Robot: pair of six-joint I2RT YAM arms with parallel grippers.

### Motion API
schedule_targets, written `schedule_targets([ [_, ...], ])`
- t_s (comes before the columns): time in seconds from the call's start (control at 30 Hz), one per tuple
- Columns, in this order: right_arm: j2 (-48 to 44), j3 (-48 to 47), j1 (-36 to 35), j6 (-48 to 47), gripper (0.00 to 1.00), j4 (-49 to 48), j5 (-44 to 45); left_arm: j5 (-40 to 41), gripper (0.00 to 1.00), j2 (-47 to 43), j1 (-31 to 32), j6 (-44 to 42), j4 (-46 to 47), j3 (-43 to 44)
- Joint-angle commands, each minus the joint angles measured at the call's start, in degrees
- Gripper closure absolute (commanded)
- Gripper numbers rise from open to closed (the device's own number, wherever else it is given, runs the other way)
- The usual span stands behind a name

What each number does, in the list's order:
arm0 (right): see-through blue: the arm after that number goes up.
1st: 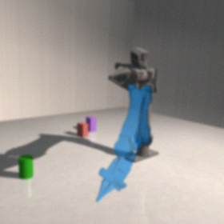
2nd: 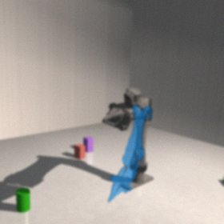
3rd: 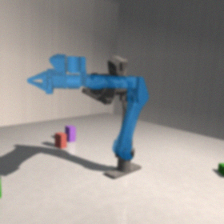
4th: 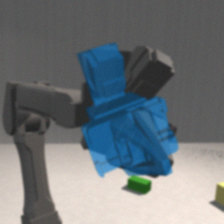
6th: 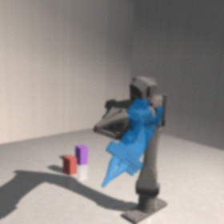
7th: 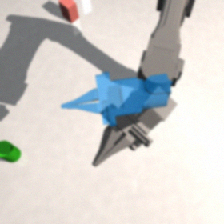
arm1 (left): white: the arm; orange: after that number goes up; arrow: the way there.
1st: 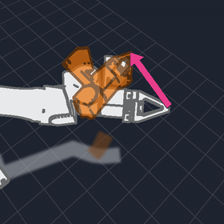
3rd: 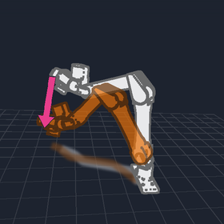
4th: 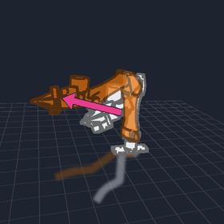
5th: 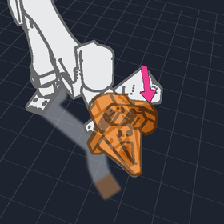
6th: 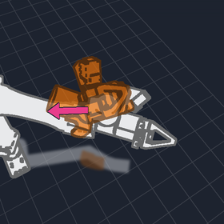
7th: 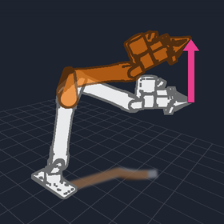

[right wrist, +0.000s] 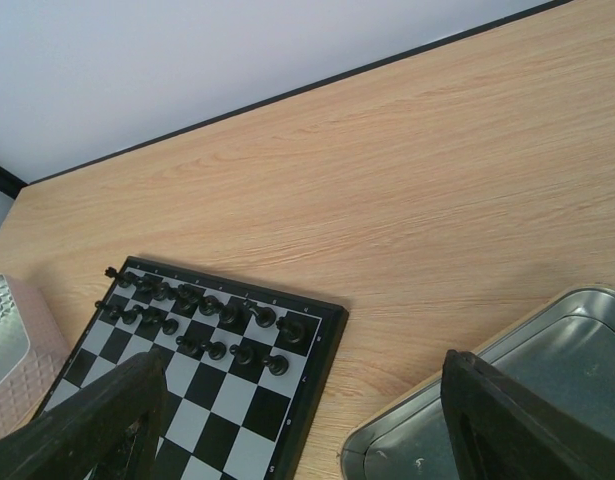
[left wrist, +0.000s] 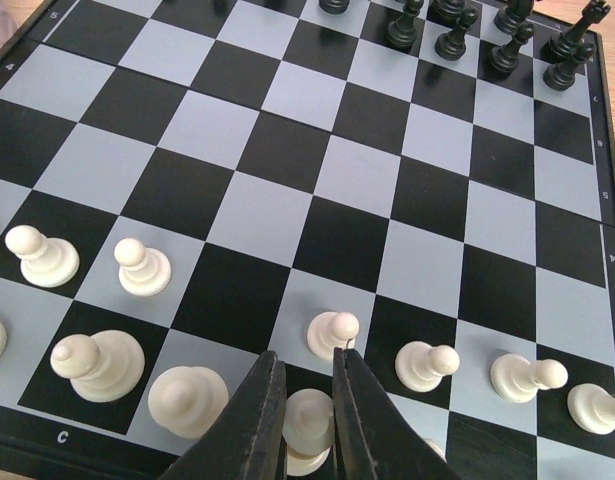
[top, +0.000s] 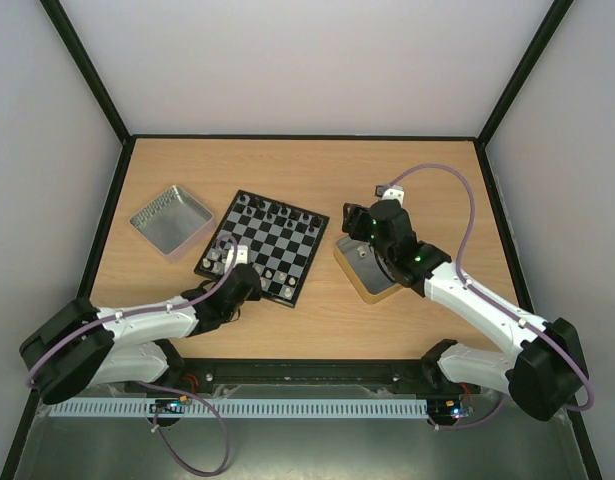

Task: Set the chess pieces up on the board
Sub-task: Place the chess piece on the chessboard.

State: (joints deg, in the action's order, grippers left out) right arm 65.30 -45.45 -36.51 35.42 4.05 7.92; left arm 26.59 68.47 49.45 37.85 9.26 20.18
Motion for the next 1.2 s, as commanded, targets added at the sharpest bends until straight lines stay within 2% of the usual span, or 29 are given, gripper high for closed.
schedule_targets([
  [0.0,0.11,0.31,-0.31,0.67,0.26,-0.38,1.4,1.8,0.93,1.29,-0.41,-0.74,1.47,-0.47],
  [0.7,-0.34,0.39,-0.31,0.62,0.26,-0.58,1.75,0.42,0.71,-5.41,-0.38,-1.85,-3.32,1.09],
  [0.93,-0.7,-0.44,-0.31,0.62,0.26,1.59,1.26,1.99,0.64,-11.31,-0.5,-2.65,-8.16,7.11],
  [1.17,4.52,-4.5,0.13,3.29,0.26,11.23,2.43,2.11,0.57,-17.86,-1.5,-6.72,-12.13,14.68],
])
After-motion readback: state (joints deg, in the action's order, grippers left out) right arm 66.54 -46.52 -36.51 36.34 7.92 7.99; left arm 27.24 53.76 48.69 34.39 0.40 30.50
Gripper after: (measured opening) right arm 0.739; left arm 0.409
